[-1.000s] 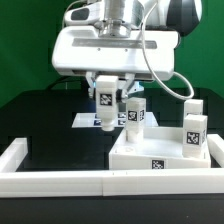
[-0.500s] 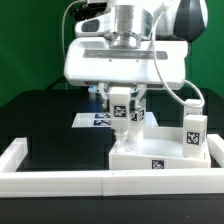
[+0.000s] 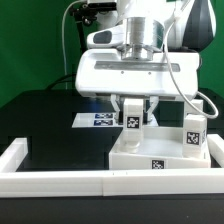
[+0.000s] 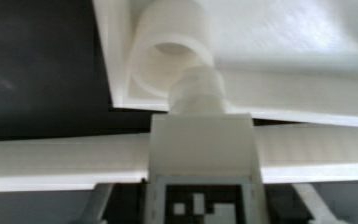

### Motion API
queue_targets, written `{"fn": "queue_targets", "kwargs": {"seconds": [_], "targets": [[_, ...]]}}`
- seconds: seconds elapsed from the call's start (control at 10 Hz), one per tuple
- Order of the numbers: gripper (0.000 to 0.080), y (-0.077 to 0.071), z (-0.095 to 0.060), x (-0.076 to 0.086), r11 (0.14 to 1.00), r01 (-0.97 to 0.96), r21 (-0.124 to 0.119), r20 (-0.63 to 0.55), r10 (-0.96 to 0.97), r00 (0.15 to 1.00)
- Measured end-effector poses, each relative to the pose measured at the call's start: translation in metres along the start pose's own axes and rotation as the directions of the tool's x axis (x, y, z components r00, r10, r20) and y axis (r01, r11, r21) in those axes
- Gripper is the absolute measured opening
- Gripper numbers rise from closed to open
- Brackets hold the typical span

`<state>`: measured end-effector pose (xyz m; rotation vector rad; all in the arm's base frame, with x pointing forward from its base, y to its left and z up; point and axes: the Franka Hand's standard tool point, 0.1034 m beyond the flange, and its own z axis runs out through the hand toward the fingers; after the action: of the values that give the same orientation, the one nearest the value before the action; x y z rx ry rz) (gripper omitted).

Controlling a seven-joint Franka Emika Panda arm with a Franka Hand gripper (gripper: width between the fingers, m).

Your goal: Assemble square table

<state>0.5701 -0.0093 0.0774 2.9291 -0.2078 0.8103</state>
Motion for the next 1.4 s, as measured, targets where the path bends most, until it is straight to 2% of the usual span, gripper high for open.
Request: {"fn": "queue_targets", "kwargs": {"seconds": [0.2, 0.9, 1.2, 1.4], "targets": [[0.0287, 0.004, 0.000, 0.000, 1.000, -0.004, -0.005, 0.001, 0.004, 1.000], [0.0287, 0.002, -0.002, -0.003, 1.000, -0.005, -0.003, 0.005, 0.005, 1.000], [0.0287, 0.003, -0.007, -0.011, 1.000, -0.001, -0.003, 0.016, 0.001, 1.000], [0.0287, 0.007, -0.004, -0.012, 1.000, -0.001, -0.013, 0.006, 0.001, 1.000]]}}
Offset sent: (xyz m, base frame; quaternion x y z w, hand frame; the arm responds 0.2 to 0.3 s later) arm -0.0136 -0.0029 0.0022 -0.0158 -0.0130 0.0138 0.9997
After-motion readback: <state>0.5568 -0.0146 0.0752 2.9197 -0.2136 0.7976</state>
